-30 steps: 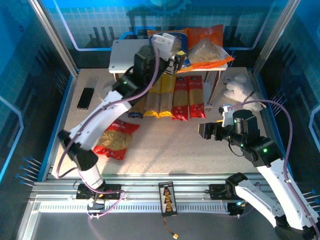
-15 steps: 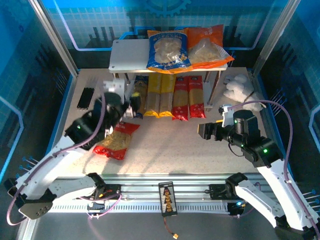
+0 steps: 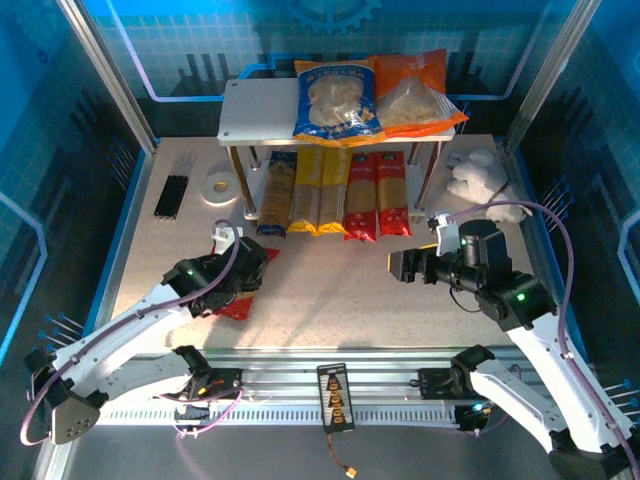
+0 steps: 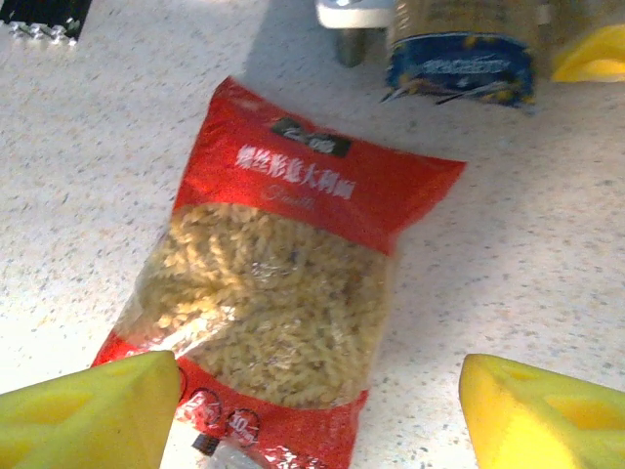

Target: Place and organize the pasta boxes and bags onto the shelf

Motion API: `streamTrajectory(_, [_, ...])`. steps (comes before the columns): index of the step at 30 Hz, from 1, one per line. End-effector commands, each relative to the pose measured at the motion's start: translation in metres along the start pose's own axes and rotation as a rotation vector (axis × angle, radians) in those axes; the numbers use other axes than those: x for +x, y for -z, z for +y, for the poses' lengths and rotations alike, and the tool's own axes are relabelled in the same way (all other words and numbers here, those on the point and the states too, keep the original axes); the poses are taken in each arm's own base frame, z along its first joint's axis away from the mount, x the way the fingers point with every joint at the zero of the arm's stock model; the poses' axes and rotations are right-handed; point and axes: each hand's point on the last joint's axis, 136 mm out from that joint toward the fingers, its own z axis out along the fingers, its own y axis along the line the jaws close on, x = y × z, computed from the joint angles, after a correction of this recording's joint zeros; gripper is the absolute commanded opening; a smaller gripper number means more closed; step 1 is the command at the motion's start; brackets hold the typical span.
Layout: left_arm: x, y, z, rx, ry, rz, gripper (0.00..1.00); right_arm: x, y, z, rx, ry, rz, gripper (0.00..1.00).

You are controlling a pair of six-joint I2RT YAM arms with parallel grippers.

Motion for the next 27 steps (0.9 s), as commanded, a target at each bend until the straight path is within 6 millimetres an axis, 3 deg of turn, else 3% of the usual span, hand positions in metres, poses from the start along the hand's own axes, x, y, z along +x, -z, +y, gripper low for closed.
streamTrajectory(1, [0.009, -0.002, 0.010, -0.008, 0.052, 0.011, 0.77, 0.033, -0.016, 0.027, -0.175, -0.075, 0.105, 0.88])
streamTrajectory(4, [0.003, 0.007, 0.010, 0.065, 0.120, -0.053, 0.76, 0.080, -0.047, 0.051, -0.298, -0.138, 0.221, 0.88])
streamTrajectory(7, [-0.009, 0.025, 0.013, 0.118, 0.153, -0.110, 0.75, 0.111, -0.074, 0.062, -0.292, -0.151, 0.263, 0.88])
streamTrajectory(13, [-0.032, 0.053, 0.016, 0.196, 0.183, -0.203, 0.74, 0.128, -0.117, 0.116, -0.278, -0.034, 0.332, 0.90])
streamTrajectory(19, [-0.050, 0.078, 0.019, 0.265, 0.202, -0.286, 0.74, 0.152, -0.178, 0.165, -0.288, -0.052, 0.430, 0.93])
streamTrajectory(27, [-0.058, 0.105, 0.037, 0.305, 0.224, -0.375, 0.76, 0.171, -0.249, 0.191, -0.255, -0.151, 0.484, 0.93])
